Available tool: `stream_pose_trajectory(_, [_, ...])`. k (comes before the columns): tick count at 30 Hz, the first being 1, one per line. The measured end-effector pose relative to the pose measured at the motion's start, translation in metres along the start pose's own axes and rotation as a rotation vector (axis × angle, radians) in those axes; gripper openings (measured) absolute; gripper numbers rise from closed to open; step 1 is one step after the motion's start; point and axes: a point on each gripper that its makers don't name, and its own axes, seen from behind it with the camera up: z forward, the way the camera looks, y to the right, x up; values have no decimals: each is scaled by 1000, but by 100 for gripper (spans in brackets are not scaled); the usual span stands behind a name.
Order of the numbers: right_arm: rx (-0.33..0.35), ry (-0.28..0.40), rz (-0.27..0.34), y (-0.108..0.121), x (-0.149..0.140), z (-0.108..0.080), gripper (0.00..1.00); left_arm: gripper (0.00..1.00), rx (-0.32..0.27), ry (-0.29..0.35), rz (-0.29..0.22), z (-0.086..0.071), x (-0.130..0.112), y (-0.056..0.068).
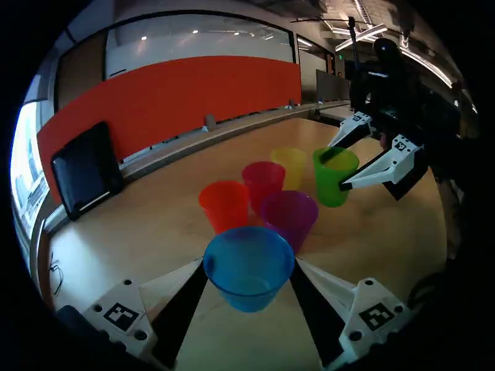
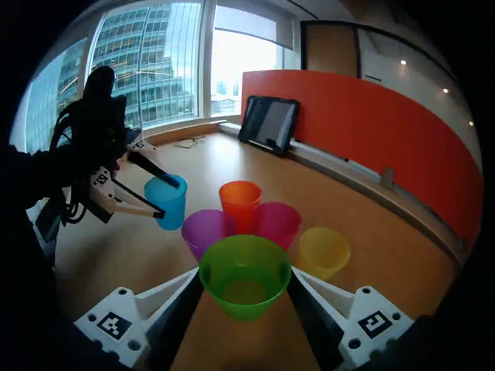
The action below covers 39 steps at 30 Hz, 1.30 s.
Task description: Pour water
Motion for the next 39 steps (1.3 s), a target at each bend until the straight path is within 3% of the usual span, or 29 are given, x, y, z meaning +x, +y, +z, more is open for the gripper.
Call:
stream_pose_trajectory(23, [21,-64,19,-10,-33,22,91,88,-32,-26,-40,16,-17,1])
stream_pose_trajectory(39, [20,-64,39,-13,-39,21,92,88,-40,-43,-48,19,-25,2])
